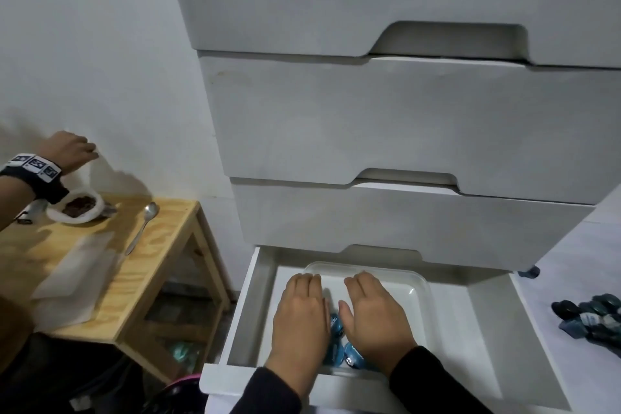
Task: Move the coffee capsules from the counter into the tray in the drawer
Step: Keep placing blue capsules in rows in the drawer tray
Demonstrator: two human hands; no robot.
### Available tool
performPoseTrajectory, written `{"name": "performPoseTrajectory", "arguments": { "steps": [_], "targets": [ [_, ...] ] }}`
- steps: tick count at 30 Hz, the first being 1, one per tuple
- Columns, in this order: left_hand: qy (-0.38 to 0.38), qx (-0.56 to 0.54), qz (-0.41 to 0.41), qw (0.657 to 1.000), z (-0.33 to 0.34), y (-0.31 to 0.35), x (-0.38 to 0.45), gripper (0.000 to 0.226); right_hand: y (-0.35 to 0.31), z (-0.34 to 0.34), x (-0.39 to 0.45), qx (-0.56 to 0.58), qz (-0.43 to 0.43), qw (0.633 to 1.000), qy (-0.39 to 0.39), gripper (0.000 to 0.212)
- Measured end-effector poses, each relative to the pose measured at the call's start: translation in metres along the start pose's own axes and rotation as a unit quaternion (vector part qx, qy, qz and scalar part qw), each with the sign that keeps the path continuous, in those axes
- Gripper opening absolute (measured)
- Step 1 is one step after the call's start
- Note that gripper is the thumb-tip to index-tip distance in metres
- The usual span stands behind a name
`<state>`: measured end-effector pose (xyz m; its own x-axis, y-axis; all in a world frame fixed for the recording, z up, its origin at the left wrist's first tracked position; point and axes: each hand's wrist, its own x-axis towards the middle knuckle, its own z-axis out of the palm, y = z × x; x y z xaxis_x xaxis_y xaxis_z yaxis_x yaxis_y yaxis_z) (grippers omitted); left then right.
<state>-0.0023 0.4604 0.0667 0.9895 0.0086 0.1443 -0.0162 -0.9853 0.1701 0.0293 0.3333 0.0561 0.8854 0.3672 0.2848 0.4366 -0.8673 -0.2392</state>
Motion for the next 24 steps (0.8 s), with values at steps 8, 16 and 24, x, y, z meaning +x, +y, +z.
{"name": "performPoseTrajectory", "arguments": {
  "steps": [8,16,24],
  "targets": [
    [0.010,-0.144,-0.029,0.989,-0.006,0.049,-0.007,0.042,0.039,-0.027,-0.032,-0.020,0.000,0.999,0.044,0.037],
    [0.029,-0.174,0.002,0.984,-0.011,0.165,0.006,0.046,0.151,-0.070,-0.068,-0.059,0.004,0.984,0.167,0.029],
    [0.011,-0.259,0.044,0.965,0.024,0.330,0.016,0.039,0.306,-0.103,-0.128,-0.182,-0.009,0.974,0.132,0.015]
  ]
}}
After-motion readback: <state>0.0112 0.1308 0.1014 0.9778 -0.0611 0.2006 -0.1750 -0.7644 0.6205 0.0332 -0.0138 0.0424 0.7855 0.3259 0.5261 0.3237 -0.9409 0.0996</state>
